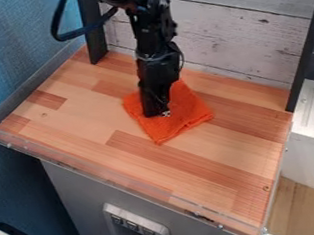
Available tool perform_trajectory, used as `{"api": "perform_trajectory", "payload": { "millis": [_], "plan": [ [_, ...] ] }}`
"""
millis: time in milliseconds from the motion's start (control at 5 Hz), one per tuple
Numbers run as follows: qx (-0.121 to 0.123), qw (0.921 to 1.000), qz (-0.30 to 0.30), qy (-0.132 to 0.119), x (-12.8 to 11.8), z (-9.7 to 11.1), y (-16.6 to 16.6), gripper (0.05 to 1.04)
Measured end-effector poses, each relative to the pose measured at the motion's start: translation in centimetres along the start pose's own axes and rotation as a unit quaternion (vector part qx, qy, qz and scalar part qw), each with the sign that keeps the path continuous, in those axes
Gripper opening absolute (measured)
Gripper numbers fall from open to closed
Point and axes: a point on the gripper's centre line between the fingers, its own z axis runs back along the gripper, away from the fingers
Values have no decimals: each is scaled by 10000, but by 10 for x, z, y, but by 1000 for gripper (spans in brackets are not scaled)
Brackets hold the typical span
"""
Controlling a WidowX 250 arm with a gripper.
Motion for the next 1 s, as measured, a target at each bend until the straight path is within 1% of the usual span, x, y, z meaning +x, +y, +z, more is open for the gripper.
{"api": "perform_trajectory", "payload": {
  "millis": [200,400,600,800,1000],
  "plan": [
    [2,9977,676,-56,-14,-1,-1,59],
    [-33,9903,1382,-154,-29,-1,-1,59],
    [-130,9797,1990,-184,-41,-1,-3,59],
    [-247,9687,2463,-201,-49,-1,-3,59],
    [-398,9575,2854,-133,-58,-1,-3,59]
  ]
}}
